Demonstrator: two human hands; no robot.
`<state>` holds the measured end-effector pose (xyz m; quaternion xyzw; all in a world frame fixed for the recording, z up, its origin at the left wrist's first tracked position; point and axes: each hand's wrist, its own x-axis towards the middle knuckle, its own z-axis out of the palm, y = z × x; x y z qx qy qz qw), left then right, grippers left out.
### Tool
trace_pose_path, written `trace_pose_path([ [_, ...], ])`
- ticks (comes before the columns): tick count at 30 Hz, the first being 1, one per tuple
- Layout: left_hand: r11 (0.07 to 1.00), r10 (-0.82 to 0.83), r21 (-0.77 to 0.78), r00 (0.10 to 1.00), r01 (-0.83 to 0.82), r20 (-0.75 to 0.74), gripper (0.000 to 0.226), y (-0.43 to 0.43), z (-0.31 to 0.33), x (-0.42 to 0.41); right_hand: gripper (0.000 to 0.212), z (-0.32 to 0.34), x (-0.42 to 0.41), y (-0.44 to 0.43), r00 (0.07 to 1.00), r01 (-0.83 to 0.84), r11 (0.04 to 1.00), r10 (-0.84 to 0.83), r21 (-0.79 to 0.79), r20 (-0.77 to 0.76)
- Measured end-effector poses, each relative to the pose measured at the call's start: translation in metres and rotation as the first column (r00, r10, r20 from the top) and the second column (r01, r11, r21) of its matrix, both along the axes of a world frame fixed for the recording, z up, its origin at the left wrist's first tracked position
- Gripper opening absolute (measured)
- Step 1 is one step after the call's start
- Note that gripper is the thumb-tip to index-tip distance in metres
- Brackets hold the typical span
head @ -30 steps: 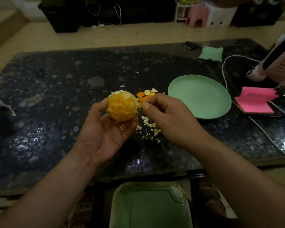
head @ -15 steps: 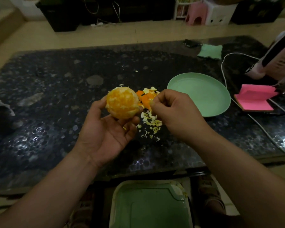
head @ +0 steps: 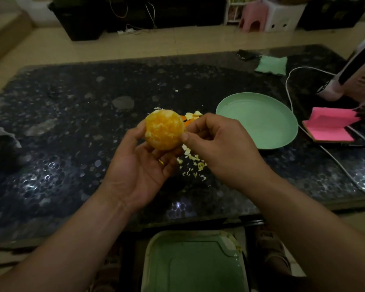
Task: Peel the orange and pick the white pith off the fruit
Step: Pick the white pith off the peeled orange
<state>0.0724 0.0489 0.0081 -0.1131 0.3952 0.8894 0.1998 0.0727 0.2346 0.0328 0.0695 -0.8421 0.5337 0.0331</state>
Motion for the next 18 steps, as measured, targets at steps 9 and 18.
trace_pose_path([
  [9,0.987,0.099,-0.116,0.988,-0.112,-0.115,0.058,0.0097,0.0027,0.0027,0.014,-0.0063,-0.0020,-0.0053,0.991,0.111,0.992,-0.106,0.058,-0.084],
  [18,0.999,0.036,0.041,0.999,-0.036,-0.004,0.062,0.0032,0.0032,0.0046,0.007,-0.0093,-0.0069,-0.0035,1.000,0.002,0.979,-0.007,-0.205,-0.025],
])
